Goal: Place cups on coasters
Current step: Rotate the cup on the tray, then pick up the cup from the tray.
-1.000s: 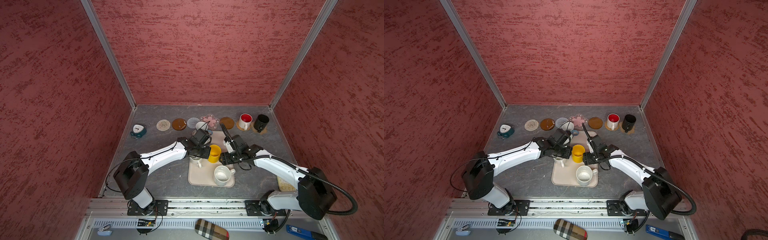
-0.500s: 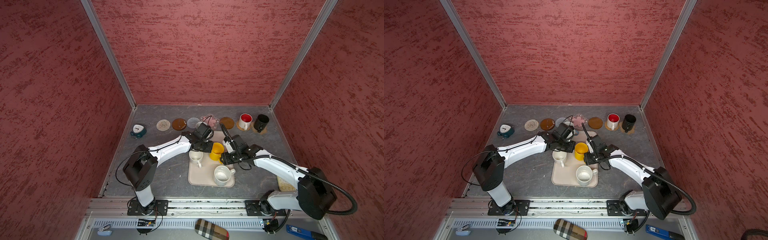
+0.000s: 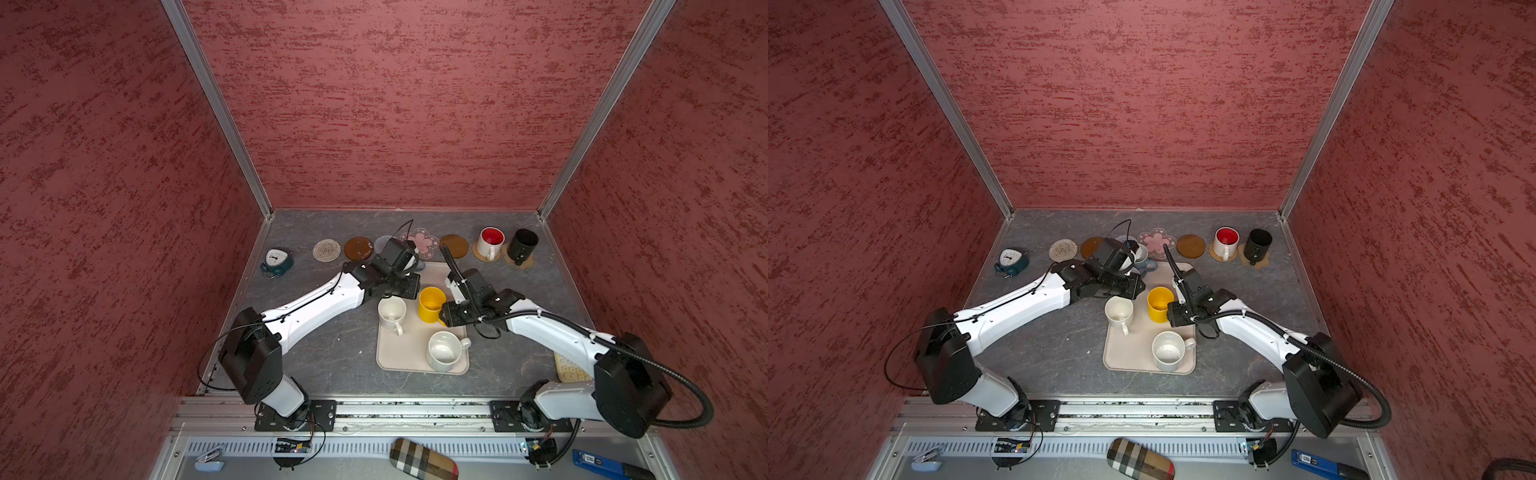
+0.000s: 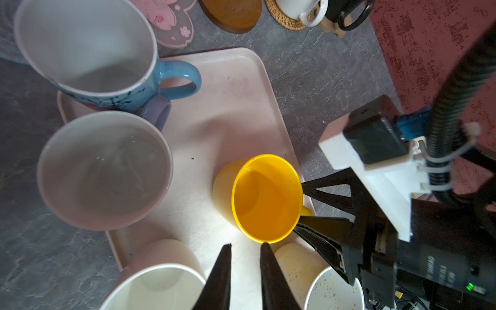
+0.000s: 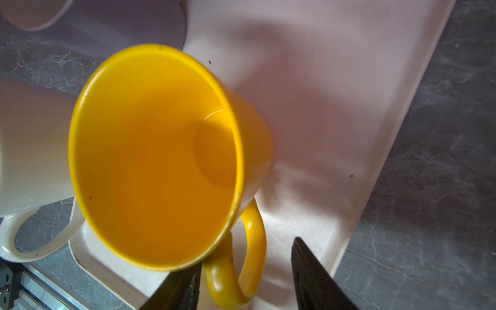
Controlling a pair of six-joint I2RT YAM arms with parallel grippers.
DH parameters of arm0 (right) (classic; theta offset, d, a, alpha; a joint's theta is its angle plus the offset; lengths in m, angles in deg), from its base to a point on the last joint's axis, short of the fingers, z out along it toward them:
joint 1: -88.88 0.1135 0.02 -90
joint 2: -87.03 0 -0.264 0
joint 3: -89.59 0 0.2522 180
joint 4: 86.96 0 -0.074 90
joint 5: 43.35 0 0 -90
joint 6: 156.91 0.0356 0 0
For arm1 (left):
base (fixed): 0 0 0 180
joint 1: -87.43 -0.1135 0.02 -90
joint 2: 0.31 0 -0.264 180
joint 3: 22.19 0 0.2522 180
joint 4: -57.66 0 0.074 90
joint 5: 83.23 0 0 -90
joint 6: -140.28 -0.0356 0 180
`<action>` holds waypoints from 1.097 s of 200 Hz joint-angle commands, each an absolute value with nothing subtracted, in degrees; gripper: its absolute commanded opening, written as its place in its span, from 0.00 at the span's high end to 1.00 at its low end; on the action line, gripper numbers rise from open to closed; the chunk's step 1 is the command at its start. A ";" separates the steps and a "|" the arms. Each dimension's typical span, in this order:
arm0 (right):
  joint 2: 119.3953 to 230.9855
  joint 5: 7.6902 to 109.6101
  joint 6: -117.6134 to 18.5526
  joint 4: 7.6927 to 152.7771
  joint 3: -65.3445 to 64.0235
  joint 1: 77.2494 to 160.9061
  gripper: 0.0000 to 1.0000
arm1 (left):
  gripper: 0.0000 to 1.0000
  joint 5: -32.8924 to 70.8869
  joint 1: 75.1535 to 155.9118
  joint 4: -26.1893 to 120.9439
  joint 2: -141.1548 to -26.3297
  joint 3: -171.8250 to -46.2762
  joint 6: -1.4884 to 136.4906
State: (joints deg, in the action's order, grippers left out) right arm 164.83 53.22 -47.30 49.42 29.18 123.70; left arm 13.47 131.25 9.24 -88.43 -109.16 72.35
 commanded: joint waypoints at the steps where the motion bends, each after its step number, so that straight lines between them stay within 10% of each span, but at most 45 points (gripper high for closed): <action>1: 165.79 50.78 -48.66 49.02 26.61 124.57 0.48 | 0.74 12.02 130.51 7.20 -85.61 -107.74 71.64; 43: 166.97 50.79 -49.75 48.03 24.93 124.90 0.57 | 0.59 11.53 128.75 5.02 -79.08 -104.68 71.64; 112: 169.99 49.63 -49.51 48.24 23.72 125.43 0.87 | 0.00 11.93 121.98 1.96 -67.99 -98.90 71.64; 219: 165.99 48.86 -49.18 47.44 22.42 125.53 1.00 | 0.01 10.45 119.59 -1.55 -62.42 -95.36 72.51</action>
State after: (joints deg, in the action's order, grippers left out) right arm 168.85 51.25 -49.40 47.93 24.76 125.28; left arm 10.87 119.88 -0.53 -63.32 -96.09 72.41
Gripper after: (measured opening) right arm 0.182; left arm 0.994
